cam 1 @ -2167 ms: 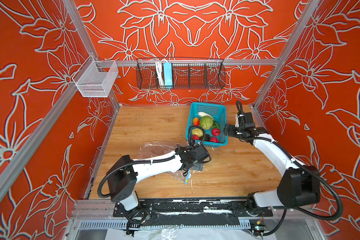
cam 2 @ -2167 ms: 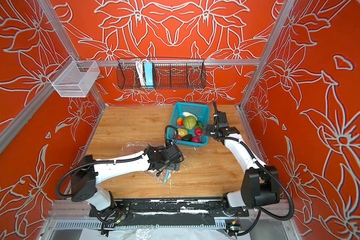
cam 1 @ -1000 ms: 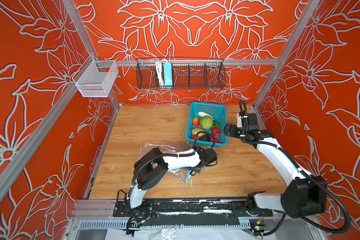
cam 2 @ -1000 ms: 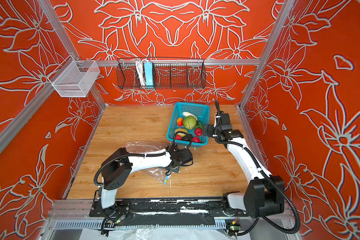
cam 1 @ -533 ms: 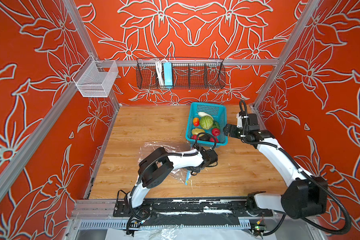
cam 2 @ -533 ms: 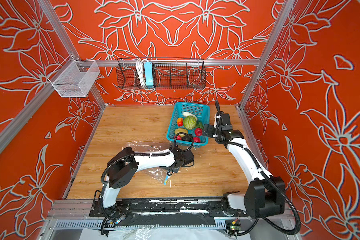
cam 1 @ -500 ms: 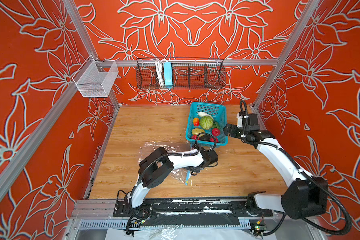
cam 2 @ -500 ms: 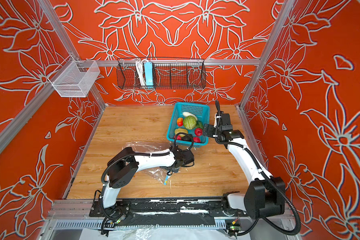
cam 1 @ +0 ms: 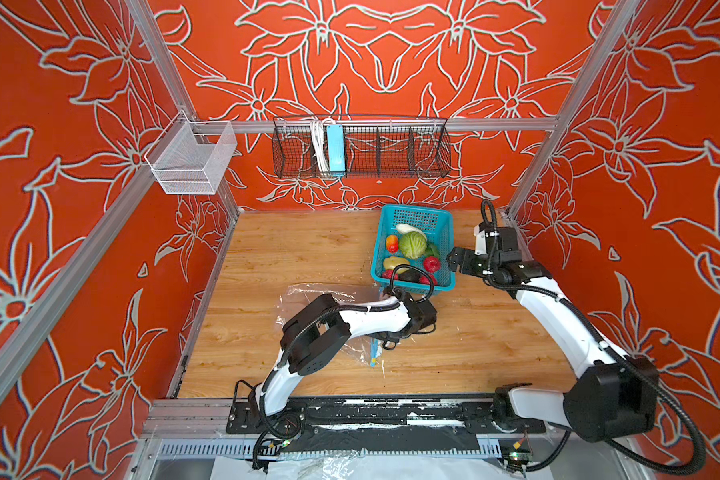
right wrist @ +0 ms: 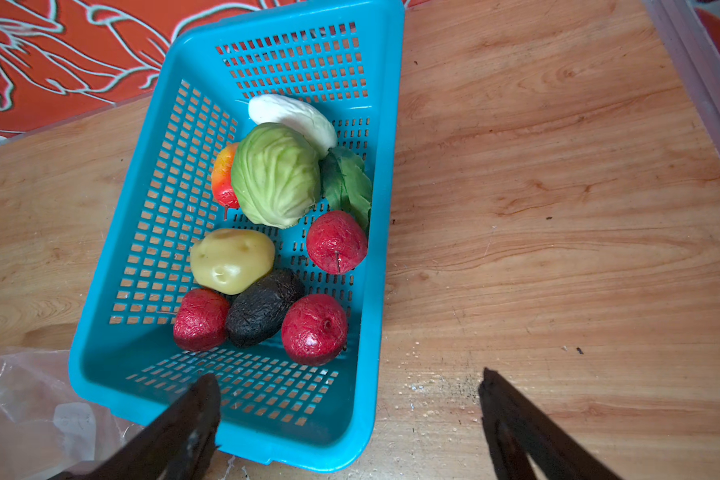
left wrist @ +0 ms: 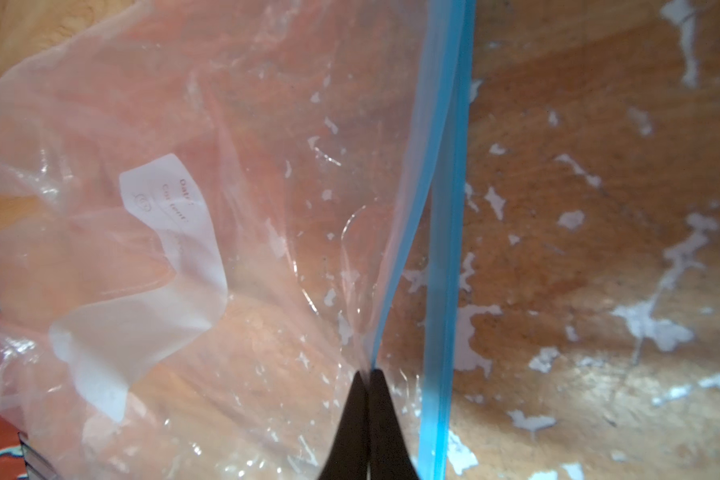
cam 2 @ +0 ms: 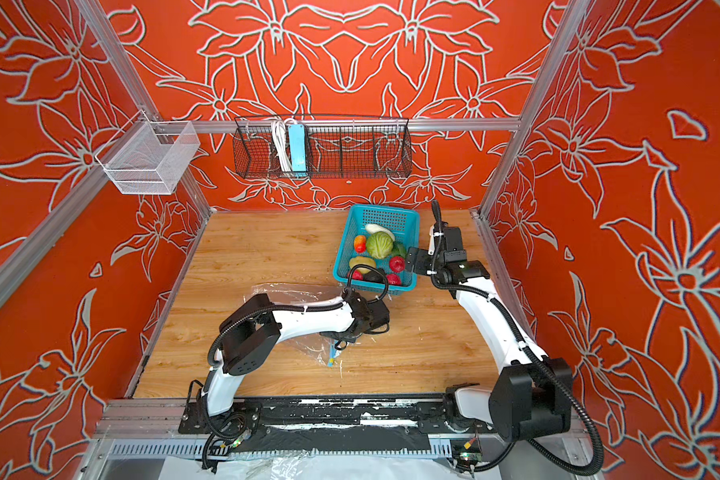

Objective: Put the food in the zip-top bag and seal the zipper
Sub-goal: 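Pinch and lift the bag zipper with left gripper while right moves over basket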

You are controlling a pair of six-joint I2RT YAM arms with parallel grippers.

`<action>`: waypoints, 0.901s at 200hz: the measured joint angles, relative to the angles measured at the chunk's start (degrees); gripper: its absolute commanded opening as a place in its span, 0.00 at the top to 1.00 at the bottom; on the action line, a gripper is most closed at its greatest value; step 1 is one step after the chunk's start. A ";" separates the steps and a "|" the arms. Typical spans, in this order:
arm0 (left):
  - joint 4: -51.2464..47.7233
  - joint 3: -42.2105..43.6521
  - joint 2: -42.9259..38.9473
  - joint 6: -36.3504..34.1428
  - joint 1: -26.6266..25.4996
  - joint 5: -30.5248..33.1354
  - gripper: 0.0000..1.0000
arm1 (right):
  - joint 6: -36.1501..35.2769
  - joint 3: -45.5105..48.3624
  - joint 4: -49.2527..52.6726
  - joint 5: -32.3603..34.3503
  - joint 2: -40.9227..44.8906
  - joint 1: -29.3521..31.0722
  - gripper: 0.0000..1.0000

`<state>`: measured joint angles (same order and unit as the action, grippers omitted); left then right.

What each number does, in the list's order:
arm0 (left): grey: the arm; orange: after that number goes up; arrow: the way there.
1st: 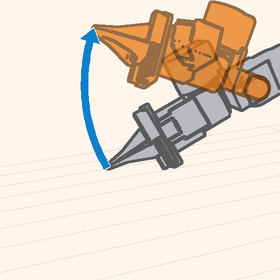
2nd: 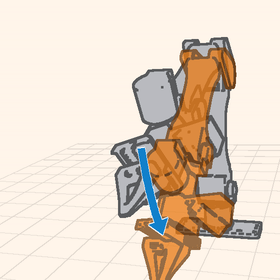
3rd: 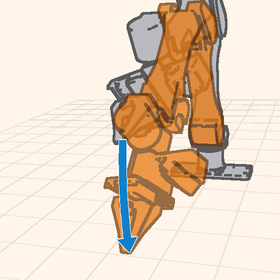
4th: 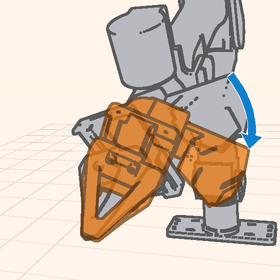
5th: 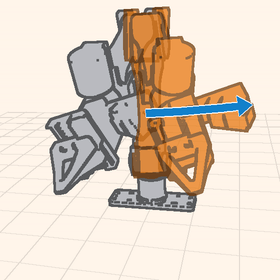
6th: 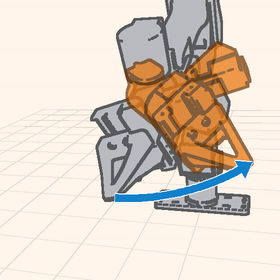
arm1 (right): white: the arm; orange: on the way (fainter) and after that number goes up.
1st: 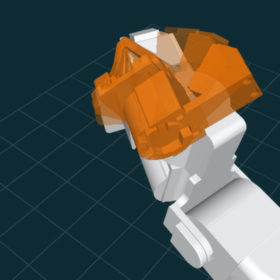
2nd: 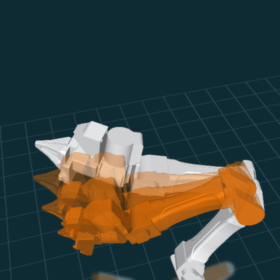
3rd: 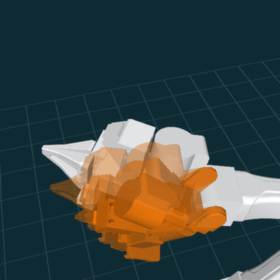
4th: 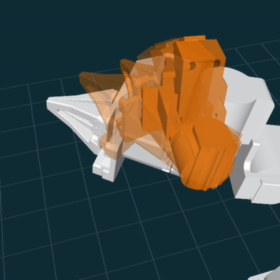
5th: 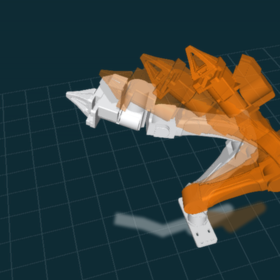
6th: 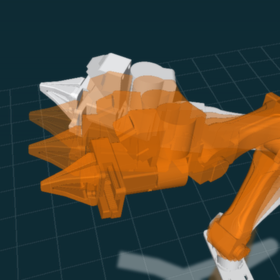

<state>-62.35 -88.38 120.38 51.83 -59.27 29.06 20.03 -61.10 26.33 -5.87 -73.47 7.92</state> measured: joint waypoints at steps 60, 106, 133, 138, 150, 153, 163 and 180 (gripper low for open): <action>-2.56 -0.46 -5.55 1.40 1.25 1.27 1.00 | 0.28 0.13 0.39 -2.25 2.03 0.00 0.02; -1.84 0.09 -11.87 1.22 5.18 0.76 1.00 | 0.39 0.13 1.57 -3.15 2.34 0.00 0.02; -0.70 1.55 -14.40 0.63 7.28 -0.17 1.00 | 0.61 -0.52 2.38 -3.45 1.44 0.00 0.05; -0.46 1.84 -14.82 0.52 7.58 -0.44 1.00 | 0.76 -0.94 2.69 -3.56 0.98 0.00 0.06; 0.26 2.40 -15.78 0.35 8.35 -0.83 1.00 | 1.25 -1.88 3.15 -3.67 -0.20 0.02 0.07; 0.42 2.56 -16.04 0.26 8.50 -0.83 1.00 | 1.29 -2.12 3.26 -3.67 -0.50 0.04 0.07; 0.92 3.04 -16.83 0.11 8.96 -0.72 1.00 | 1.62 -2.75 3.52 -3.72 -1.27 0.11 0.09; 1.97 4.42 -18.78 -0.22 9.86 -0.37 1.00 | 2.12 -4.37 4.46 -3.67 -2.60 0.66 0.09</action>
<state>-60.38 -83.96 101.60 51.62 -49.41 28.69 22.15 -65.47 30.79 -9.54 -76.07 8.58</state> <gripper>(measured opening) 0.047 0.912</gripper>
